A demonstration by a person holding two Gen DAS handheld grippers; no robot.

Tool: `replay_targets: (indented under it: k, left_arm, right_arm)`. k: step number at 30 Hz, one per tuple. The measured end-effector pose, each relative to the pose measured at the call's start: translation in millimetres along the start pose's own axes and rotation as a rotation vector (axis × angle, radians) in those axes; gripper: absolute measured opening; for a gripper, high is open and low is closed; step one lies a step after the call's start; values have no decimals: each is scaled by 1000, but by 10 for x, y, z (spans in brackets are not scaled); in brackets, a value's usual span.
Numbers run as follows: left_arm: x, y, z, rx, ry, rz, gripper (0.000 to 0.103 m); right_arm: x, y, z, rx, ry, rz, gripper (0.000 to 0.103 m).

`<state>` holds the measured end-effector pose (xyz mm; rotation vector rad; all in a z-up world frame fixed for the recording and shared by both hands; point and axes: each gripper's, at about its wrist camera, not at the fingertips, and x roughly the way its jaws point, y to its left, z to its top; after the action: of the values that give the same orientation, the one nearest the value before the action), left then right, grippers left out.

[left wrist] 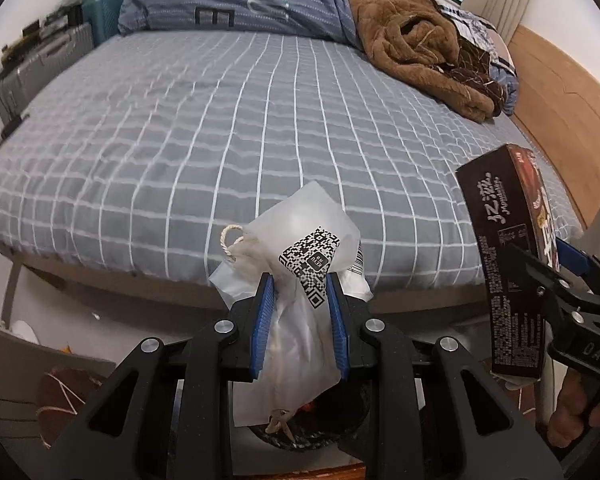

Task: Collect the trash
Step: 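Carry the pouch and chocolate box from the bed down over the bin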

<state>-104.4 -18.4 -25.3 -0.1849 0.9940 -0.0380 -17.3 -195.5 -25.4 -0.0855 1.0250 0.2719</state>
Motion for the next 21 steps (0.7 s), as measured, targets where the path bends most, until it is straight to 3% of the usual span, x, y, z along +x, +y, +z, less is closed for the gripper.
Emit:
replay_targets:
  k: [21]
  left_arm:
    - [305, 198, -637, 13, 64, 10, 26]
  right_arm:
    - [266, 42, -851, 79, 135, 19, 93]
